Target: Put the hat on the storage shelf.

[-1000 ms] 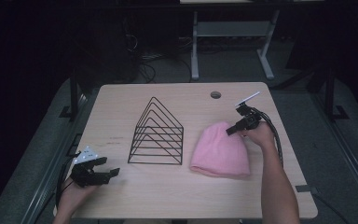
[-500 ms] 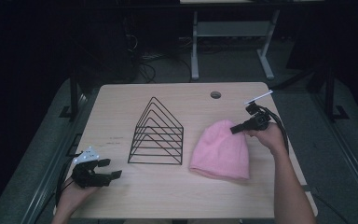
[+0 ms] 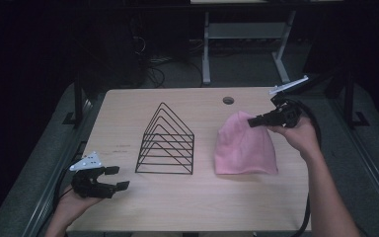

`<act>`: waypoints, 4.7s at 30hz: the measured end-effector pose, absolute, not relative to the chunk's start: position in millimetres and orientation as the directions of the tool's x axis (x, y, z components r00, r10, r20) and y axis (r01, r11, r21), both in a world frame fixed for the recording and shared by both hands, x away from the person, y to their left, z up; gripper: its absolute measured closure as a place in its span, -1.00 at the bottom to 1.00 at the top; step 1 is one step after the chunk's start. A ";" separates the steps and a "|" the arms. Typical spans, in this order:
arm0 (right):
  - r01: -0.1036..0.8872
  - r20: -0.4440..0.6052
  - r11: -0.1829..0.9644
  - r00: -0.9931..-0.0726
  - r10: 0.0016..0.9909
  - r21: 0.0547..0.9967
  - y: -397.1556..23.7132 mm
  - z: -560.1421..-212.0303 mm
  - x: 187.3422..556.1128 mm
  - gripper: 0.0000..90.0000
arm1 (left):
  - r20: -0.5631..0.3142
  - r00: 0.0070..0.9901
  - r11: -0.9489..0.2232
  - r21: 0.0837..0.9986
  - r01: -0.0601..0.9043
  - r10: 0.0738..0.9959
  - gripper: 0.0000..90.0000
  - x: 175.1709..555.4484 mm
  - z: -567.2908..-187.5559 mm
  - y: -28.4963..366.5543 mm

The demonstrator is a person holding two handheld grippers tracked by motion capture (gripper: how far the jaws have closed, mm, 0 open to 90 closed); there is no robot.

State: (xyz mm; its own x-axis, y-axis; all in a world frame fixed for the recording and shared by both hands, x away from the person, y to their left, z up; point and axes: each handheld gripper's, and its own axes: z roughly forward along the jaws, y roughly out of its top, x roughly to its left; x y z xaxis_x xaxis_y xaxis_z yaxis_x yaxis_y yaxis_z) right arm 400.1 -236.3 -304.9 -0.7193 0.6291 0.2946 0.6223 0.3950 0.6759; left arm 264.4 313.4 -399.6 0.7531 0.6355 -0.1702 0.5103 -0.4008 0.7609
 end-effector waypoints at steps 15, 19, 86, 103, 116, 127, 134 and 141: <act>0.494 0.195 0.431 -0.797 0.572 0.755 -225.8 -229.2 375.7 0.85 | -0.142 0.818 -0.458 0.769 0.446 0.558 -0.42 270.3 -349.7 305.1; 0.469 0.183 0.433 -0.812 0.555 0.770 -220.7 -214.3 370.5 0.85 | -0.141 0.826 -0.470 0.765 0.440 0.545 -0.42 275.1 -341.5 299.8; 0.185 0.024 0.537 -0.956 0.292 0.823 -44.0 -102.6 371.6 0.84 | -0.137 0.904 -0.530 0.771 0.353 0.404 -0.27 320.9 -269.3 250.5; 0.165 0.025 0.531 -0.965 0.261 0.831 -5.5 -105.2 374.5 0.84 | -0.176 0.864 -0.478 0.772 0.418 0.471 0.76 333.8 -278.3 274.1; 0.216 0.050 0.514 -0.947 0.318 0.830 -16.0 -124.8 390.7 0.84 | -0.154 0.849 -0.495 0.755 0.431 0.505 0.86 342.9 -282.0 275.0; 0.263 0.089 0.500 -0.934 0.345 0.825 -27.1 -146.7 402.5 0.84 | -0.138 0.838 -0.523 0.725 0.449 0.527 0.86 351.1 -290.5 272.5; 0.287 0.112 0.497 -0.929 0.352 0.819 -34.4 -160.4 406.4 0.84 | -0.119 0.837 -0.550 0.703 0.451 0.535 0.86 354.5 -297.2 267.7; 0.315 0.138 0.483 -0.920 0.366 0.817 -43.4 -173.3 408.2 0.84 | -0.119 0.828 -0.552 0.692 0.465 0.549 0.86 360.5 -303.3 264.3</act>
